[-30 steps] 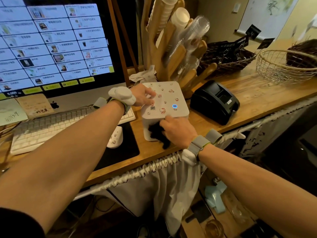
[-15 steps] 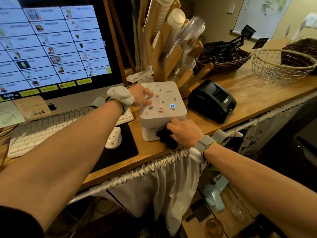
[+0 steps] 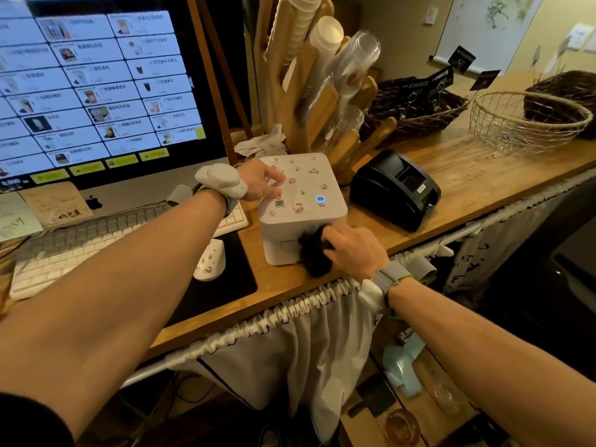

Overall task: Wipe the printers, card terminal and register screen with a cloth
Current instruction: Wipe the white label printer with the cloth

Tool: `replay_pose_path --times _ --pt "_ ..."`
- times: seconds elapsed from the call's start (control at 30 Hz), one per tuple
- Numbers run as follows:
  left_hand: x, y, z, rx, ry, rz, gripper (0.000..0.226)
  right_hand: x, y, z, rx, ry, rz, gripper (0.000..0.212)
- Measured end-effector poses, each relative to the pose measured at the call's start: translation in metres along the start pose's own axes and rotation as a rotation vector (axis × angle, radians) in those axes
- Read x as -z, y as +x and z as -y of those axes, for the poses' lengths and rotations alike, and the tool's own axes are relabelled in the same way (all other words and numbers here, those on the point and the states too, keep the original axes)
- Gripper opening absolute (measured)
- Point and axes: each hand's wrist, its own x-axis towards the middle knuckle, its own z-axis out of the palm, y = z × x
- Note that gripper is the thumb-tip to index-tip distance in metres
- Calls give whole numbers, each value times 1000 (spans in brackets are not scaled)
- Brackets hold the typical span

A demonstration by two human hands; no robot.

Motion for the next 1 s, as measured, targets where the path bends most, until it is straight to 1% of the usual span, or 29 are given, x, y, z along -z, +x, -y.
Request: replay_pose_path --times 0.03,0.07,0.13,0.17,0.2,0.27,0.3,0.37,0.43,0.53,0.6,0.7,0.77,0.83,0.93,1.0 --pt "-1 0 0 1 4 2 46 -1 -2 0 -12 -5 27 24" --pt "-1 0 -1 0 3 1 46 0 -1 -3 -25 10 -15 23" --pt "-1 1 -1 -1 7 -6 46 3 1 -8 -29 45 -169 19" --pt "-2 0 0 3 3 -3 47 2 0 -7 -50 54 -179 19" --pt "-2 0 -1 4 -1 1 47 -2 -2 -6 -73 39 -134 20" --pt "-2 -1 -1 1 -8 6 47 -15 -4 -1 -100 -19 53 25" --pt "-2 -2 -1 2 -14 6 47 -19 -7 2 -115 -33 115 26" --pt "-1 -2 -1 2 -18 5 47 -21 -3 4 -145 -18 74 25" --pt "-1 -2 -1 0 -16 15 47 -25 5 16 -111 -21 28 22" --pt "1 -4 -2 -12 -39 11 47 -37 23 52 51 -30 63 19" --pt "2 -5 -1 -17 -49 7 47 -43 32 64 133 -53 95 18" --pt "1 -6 -2 -19 -36 2 47 -41 22 41 120 -123 154 21" --pt "-1 -7 -1 -14 -14 -5 46 -44 14 25 85 -176 145 22" --pt "0 -8 -2 -15 -8 -11 47 -43 19 35 114 -154 117 20" --pt "1 -7 -3 -15 -6 -7 47 -44 34 62 221 -66 93 14" --pt "1 -6 -2 -11 2 -1 47 -45 33 57 212 -83 93 15"
